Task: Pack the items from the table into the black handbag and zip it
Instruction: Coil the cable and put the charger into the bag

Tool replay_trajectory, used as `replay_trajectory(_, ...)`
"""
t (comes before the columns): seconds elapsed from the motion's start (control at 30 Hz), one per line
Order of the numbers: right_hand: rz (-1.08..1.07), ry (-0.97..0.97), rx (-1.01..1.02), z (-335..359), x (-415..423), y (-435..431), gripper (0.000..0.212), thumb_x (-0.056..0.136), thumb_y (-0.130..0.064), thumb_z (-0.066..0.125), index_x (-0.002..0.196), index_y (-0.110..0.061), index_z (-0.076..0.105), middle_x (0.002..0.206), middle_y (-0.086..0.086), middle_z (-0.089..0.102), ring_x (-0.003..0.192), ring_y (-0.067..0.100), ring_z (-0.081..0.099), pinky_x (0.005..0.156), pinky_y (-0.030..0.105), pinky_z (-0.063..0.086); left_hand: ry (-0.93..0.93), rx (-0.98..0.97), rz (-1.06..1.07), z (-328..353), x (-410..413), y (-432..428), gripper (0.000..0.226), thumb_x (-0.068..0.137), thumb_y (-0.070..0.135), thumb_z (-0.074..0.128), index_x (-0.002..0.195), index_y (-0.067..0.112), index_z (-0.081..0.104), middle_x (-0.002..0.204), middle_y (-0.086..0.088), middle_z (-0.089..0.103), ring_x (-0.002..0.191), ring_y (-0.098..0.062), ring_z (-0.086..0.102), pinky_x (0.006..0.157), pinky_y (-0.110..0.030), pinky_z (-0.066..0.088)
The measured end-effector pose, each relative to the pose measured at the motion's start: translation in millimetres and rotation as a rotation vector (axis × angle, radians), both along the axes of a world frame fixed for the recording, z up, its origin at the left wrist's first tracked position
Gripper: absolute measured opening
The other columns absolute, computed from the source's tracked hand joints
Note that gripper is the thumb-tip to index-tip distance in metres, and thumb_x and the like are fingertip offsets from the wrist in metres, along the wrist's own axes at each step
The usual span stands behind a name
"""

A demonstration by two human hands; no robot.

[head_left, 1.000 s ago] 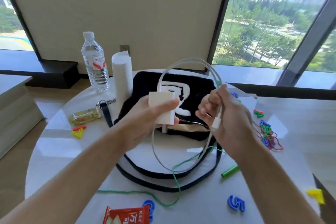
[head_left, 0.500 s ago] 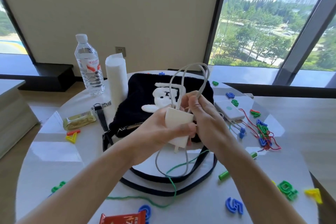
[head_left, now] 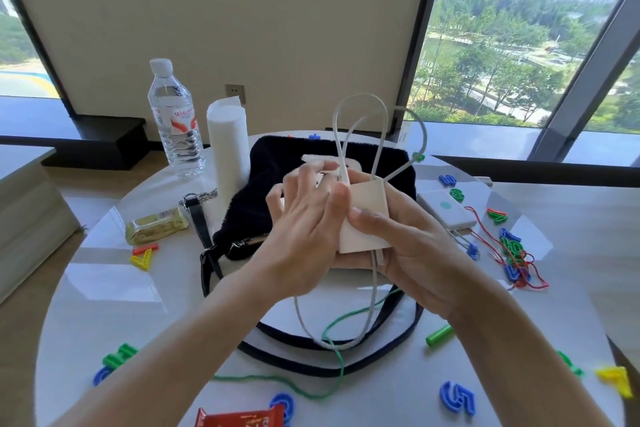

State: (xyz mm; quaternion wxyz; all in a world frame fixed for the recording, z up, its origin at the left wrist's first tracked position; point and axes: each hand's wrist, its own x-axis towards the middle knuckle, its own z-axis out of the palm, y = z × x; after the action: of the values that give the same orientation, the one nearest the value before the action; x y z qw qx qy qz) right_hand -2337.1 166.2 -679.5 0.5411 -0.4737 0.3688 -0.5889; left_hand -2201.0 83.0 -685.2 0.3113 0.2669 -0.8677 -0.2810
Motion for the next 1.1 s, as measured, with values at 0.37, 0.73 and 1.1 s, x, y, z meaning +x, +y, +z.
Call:
replay_trajectory(0.37,-0.37,0.006,-0.001,-6.6,-20.7,-6.0,0.05,0.083,-0.013,0.067,0.13,-0.003,0.055,0.097,0.011,0.073,0.088,0.023,0.073,0.07,0.04,0.059,-0.375,-0.167,0.171,-5.7,22.3,-56.7,0.016,0.098,0.027,0.046,0.098,0.023,0.062,0.1,0.003,0.056,0.101,-0.02,0.054,0.086,-0.039,0.044)
replay_trajectory(0.73,-0.641,0.077,-0.217,1.4,-32.8,0.5,0.036,0.08,-0.004,0.062,0.112,-0.02,0.064,0.093,-0.001,0.076,0.099,0.021,0.067,0.088,0.032,0.049,-0.349,-0.389,0.148,-48.2,24.4,-81.7,0.017,0.093,0.017,0.06,0.102,0.026,0.07,0.101,0.009,0.069,0.093,-0.02,0.062,0.083,-0.035,0.043)
replay_trajectory(1.1,-0.435,0.273,-0.379,4.8,9.2,-22.5,0.056,0.075,0.01,0.061,0.128,-0.008,0.054,0.112,0.007,0.062,0.096,0.023,0.059,0.075,0.026,0.051,-0.08,-0.54,0.158,-37.3,11.9,-82.8,0.073,0.077,-0.003,0.069,0.146,0.013,0.048,0.137,0.004,0.047,0.116,-0.02,0.048,0.092,-0.042,0.039)
